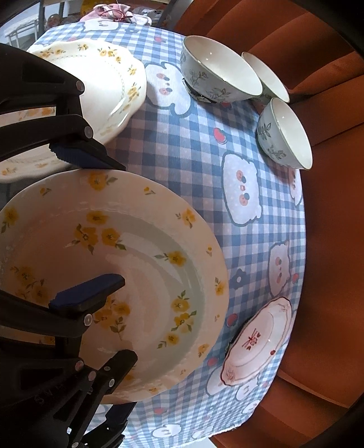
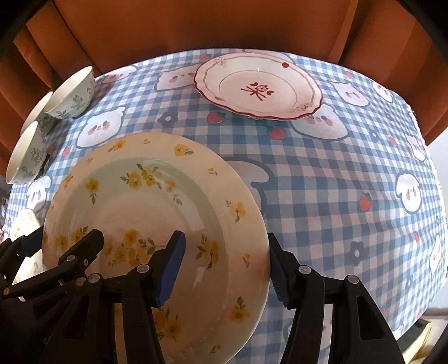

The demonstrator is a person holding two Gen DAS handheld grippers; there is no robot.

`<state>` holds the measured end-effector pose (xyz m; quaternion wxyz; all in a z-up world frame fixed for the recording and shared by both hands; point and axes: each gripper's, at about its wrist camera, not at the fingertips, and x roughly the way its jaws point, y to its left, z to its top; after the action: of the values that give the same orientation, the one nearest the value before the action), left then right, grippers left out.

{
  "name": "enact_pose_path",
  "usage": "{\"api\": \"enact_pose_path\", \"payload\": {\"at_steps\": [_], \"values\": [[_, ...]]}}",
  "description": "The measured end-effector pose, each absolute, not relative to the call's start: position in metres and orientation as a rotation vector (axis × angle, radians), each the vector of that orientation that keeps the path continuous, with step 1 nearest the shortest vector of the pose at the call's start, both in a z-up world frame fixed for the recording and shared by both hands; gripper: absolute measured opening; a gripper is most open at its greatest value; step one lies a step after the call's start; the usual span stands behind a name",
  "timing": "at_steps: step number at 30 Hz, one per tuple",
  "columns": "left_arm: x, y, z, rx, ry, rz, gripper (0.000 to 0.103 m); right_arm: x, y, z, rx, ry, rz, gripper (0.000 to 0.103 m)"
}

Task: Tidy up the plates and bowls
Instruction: 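Carry the held plate over the other yellow-flowered plate and lower it on top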

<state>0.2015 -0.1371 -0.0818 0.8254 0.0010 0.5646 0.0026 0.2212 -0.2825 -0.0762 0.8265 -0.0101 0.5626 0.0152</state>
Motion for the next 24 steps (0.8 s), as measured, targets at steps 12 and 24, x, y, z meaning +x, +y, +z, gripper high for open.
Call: {"api": "enact_pose_path", "payload": {"at_steps": [12, 24], "values": [[0.182, -0.105, -0.051, -0.012, 1.149, -0.038, 0.071, 0.194, -0.259, -0.044, -0.013, 1.161, -0.004, 0.061], [0.155, -0.048, -0.043, -0.056, 1.130, -0.043, 0.071, 0.166, -0.208, -0.030, -0.032, 1.145, -0.014, 0.061]]}}
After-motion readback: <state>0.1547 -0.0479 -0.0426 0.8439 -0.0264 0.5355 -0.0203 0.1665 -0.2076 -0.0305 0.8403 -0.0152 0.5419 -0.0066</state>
